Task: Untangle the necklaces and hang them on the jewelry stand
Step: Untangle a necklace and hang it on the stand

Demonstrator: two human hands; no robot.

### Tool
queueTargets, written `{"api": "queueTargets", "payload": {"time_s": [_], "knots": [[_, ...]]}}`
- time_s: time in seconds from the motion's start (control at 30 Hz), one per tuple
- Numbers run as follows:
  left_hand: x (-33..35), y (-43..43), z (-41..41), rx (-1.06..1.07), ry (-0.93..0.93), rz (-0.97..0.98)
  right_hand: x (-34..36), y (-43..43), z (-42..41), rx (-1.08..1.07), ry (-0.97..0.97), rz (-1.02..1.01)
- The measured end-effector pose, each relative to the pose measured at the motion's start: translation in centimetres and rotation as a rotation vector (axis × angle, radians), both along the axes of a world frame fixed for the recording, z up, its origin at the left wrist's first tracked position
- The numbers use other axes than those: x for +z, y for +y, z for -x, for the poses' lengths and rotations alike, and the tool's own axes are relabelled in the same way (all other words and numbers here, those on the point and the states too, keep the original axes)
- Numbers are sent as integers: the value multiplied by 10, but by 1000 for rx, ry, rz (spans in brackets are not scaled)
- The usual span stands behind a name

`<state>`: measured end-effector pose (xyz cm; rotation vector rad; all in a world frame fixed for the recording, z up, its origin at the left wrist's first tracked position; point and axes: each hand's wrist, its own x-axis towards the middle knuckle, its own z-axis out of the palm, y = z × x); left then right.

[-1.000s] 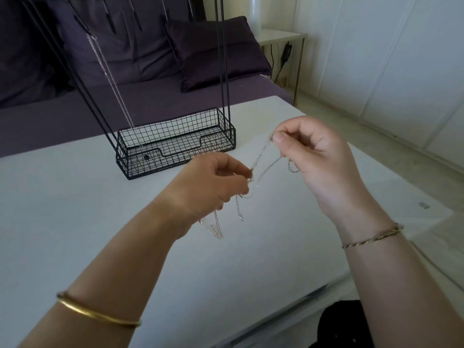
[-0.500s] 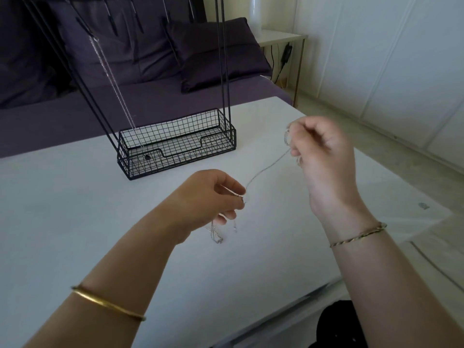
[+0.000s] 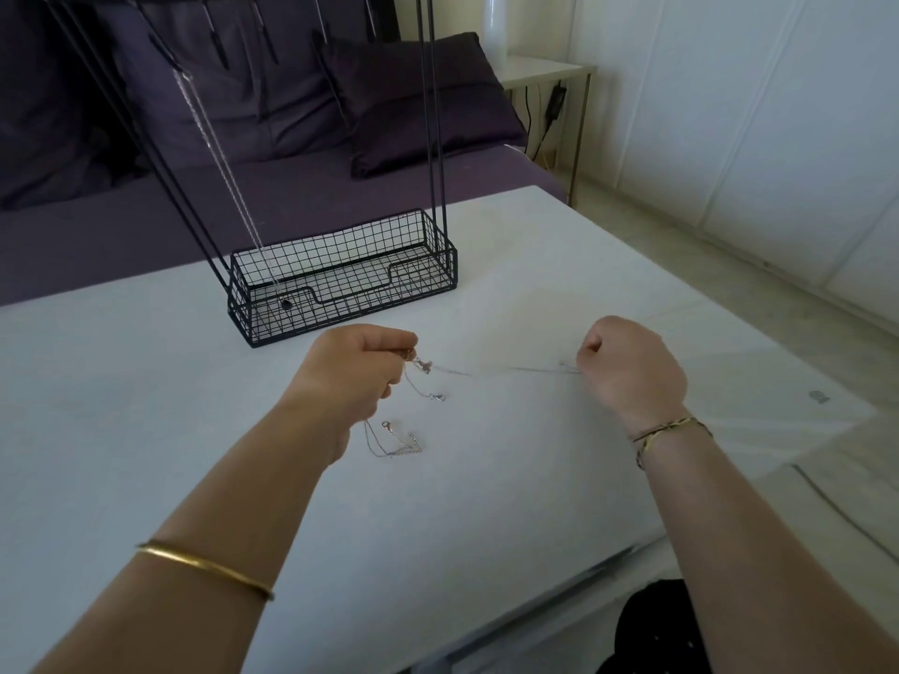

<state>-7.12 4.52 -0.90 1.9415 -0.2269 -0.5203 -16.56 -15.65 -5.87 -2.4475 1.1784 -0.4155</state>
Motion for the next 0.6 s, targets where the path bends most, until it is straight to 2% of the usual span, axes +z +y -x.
{"api": "queueTargets", "payload": {"time_s": [0.1,0.33,0.5,0.57,0.6], "knots": [[-2,2,-3,48,2,15,-5,-4,1,-30,69,31],[0,6,-6,102,-28,99,-9,-6,2,-30,100,78],[8,2,1,47,23,204,10,6,8,-22,277,204],[12,0,4,27,56,240,15,16,4,34,202,265],[13,0,6,18,73,256,16,23,0,110,65,234]]}}
